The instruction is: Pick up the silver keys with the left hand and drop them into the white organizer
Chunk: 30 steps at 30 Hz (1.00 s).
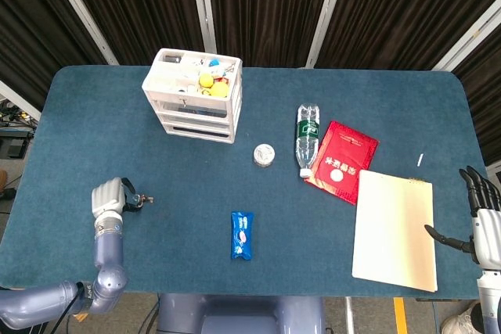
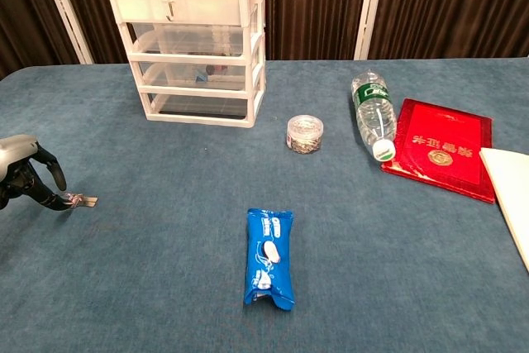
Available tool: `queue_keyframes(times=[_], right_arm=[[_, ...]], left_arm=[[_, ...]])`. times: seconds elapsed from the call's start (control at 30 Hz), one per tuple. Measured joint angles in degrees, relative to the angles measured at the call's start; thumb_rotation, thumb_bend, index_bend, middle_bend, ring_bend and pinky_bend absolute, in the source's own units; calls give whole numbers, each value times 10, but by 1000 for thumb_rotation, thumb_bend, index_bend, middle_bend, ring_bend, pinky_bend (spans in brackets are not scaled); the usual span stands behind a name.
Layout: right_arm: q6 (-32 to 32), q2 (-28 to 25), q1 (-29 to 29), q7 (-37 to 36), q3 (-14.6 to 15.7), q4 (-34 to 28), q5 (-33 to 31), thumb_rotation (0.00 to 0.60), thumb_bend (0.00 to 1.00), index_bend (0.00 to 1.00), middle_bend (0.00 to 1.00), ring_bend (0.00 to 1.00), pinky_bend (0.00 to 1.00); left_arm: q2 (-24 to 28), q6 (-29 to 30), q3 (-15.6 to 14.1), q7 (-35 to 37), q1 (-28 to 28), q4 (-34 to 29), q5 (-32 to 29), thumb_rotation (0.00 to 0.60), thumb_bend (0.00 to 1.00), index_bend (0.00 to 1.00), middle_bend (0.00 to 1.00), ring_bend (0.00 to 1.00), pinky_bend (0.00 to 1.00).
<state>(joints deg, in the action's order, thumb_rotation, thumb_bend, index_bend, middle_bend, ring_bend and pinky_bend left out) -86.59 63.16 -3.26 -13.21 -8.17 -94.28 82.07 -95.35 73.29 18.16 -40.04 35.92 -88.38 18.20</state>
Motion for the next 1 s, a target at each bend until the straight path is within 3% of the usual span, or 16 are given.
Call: queue_keyframes(times=[0.27,0.63,1.0], right_arm=[[2,-1,-1,0,-1,0,-1,600,65,3,0,0,0],[2,-1,-1,-1,-1,0,-1,600,65,2,0,0,0],[2,-1,-1,-2,-1,0,-2,600,65,3,0,0,0]], left_arm=[[-2,-2,0,-5,1,6,-5,600,243,462,954,844,722],[-11,-9,3,3,2,15,-2,600,361,493,955,845,722],[-9,-9,4,3,1,11,4,600,390,514,958,847,723]])
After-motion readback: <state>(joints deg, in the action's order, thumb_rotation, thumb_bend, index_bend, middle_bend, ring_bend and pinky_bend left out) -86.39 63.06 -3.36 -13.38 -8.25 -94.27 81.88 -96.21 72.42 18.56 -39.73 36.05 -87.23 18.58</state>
